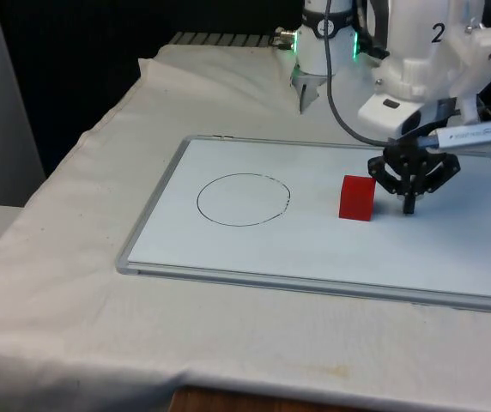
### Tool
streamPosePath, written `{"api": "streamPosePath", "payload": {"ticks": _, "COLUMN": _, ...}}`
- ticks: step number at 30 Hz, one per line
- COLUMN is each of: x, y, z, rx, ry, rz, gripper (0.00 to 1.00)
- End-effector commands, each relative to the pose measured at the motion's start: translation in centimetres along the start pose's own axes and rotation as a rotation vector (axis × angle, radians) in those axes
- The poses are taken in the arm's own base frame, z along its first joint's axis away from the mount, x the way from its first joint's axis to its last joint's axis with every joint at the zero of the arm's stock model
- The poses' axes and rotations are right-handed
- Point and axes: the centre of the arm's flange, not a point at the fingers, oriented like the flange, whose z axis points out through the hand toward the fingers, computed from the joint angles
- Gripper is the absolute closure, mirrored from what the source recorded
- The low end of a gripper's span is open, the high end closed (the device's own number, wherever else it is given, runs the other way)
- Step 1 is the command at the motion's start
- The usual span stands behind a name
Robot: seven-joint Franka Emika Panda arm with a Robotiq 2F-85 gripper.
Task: Push the cube into the marked area.
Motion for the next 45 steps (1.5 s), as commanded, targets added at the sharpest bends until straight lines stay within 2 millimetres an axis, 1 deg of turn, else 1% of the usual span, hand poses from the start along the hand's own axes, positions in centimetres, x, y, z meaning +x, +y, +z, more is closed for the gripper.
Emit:
{"api": "streamPosePath", "payload": {"ticks": 1, "x": 0.0, "y": 0.0, "z": 0.0, "rx": 0.0, "ry": 0.0, "rz": 0.0, "gripper": 1.0}}
{"api": "streamPosePath", "payload": {"ticks": 9, "x": -0.1, "y": 2.2, "z": -0.4, "rx": -0.068, "ry": -0.022, "rz": -0.008, "gripper": 1.0}}
{"api": "streamPosePath", "payload": {"ticks": 10, "x": 0.0, "y": 1.9, "z": -0.4, "rx": -0.055, "ry": -0.018, "rz": -0.008, "gripper": 1.0}}
{"api": "streamPosePath", "payload": {"ticks": 16, "x": -0.1, "y": 3.7, "z": -0.6, "rx": -0.112, "ry": -0.034, "rz": -0.014, "gripper": 1.0}}
{"api": "streamPosePath", "payload": {"ticks": 18, "x": -0.1, "y": 3.9, "z": -0.6, "rx": -0.118, "ry": -0.035, "rz": -0.015, "gripper": 1.0}}
{"api": "streamPosePath", "payload": {"ticks": 19, "x": -0.1, "y": 4.4, "z": -0.6, "rx": -0.131, "ry": -0.039, "rz": -0.015, "gripper": 1.0}}
{"api": "streamPosePath", "payload": {"ticks": 20, "x": 0.0, "y": 4.1, "z": -0.4, "rx": -0.12, "ry": -0.037, "rz": -0.018, "gripper": 1.0}}
{"api": "streamPosePath", "payload": {"ticks": 21, "x": -0.1, "y": 4.6, "z": -0.6, "rx": -0.138, "ry": -0.043, "rz": -0.016, "gripper": 1.0}}
{"api": "streamPosePath", "payload": {"ticks": 27, "x": -0.1, "y": 6.1, "z": -0.7, "rx": -0.181, "ry": -0.055, "rz": -0.021, "gripper": 1.0}}
{"api": "streamPosePath", "payload": {"ticks": 28, "x": 0.0, "y": 6.0, "z": -0.6, "rx": -0.172, "ry": -0.052, "rz": -0.021, "gripper": 1.0}}
{"api": "streamPosePath", "payload": {"ticks": 30, "x": -0.1, "y": 6.6, "z": -0.7, "rx": -0.194, "ry": -0.059, "rz": -0.021, "gripper": 1.0}}
{"api": "streamPosePath", "payload": {"ticks": 31, "x": 0.1, "y": 7.1, "z": -0.7, "rx": -0.207, "ry": -0.059, "rz": -0.02, "gripper": 1.0}}
{"api": "streamPosePath", "payload": {"ticks": 35, "x": 0.6, "y": 8.1, "z": -0.8, "rx": -0.231, "ry": -0.056, "rz": -0.019, "gripper": 1.0}}
{"api": "streamPosePath", "payload": {"ticks": 36, "x": 0.3, "y": 7.7, "z": -0.9, "rx": -0.216, "ry": -0.049, "rz": -0.022, "gripper": 1.0}}
{"api": "streamPosePath", "payload": {"ticks": 37, "x": 0.7, "y": 8.2, "z": -0.9, "rx": -0.237, "ry": -0.056, "rz": -0.019, "gripper": 1.0}}
{"api": "streamPosePath", "payload": {"ticks": 40, "x": 1.1, "y": 9.1, "z": -1.1, "rx": -0.264, "ry": -0.057, "rz": -0.018, "gripper": 1.0}}
{"api": "streamPosePath", "payload": {"ticks": 45, "x": 1.5, "y": 10.1, "z": -1.2, "rx": -0.298, "ry": -0.06, "rz": -0.018, "gripper": 1.0}}
